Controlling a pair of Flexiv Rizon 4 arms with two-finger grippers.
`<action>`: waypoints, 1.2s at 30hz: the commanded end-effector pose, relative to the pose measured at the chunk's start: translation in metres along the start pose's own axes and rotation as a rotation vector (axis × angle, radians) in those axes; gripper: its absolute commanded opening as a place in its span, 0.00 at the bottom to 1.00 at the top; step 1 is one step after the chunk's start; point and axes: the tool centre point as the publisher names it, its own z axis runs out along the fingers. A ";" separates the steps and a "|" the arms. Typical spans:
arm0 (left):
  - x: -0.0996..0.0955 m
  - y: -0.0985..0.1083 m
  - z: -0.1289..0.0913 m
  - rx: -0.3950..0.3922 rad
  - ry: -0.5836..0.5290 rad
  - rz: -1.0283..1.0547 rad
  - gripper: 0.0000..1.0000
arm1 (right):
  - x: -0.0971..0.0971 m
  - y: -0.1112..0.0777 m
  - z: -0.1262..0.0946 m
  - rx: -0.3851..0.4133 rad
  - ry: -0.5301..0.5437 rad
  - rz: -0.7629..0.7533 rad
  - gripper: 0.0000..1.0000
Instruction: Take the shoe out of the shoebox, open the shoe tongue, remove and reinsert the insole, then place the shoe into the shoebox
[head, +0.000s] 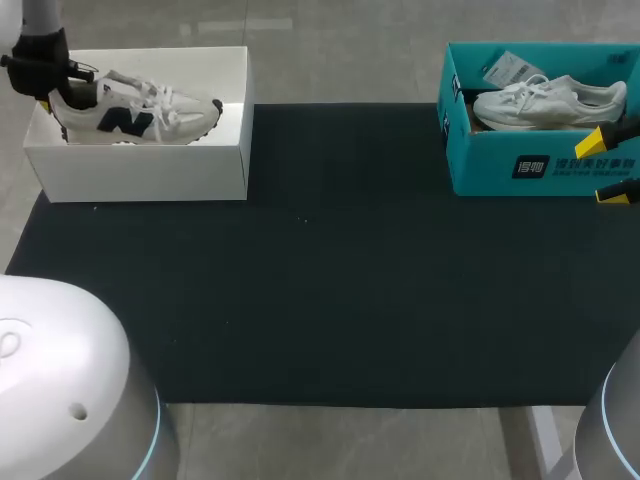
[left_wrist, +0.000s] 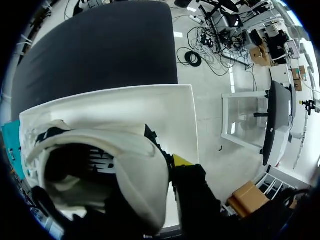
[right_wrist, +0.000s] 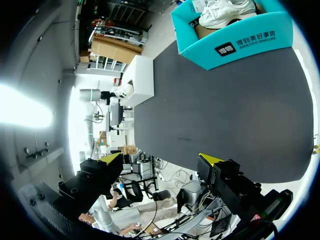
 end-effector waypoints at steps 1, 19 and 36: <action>-0.003 -0.008 0.009 -0.005 0.014 -0.003 0.00 | 0.000 0.000 0.000 0.001 -0.004 0.002 1.00; -0.008 -0.026 0.051 0.062 0.069 -0.006 0.00 | 0.000 0.000 0.000 0.001 -0.004 0.002 1.00; -0.012 -0.030 0.084 0.148 0.077 -0.013 0.84 | 0.000 0.000 0.000 0.001 -0.004 0.002 1.00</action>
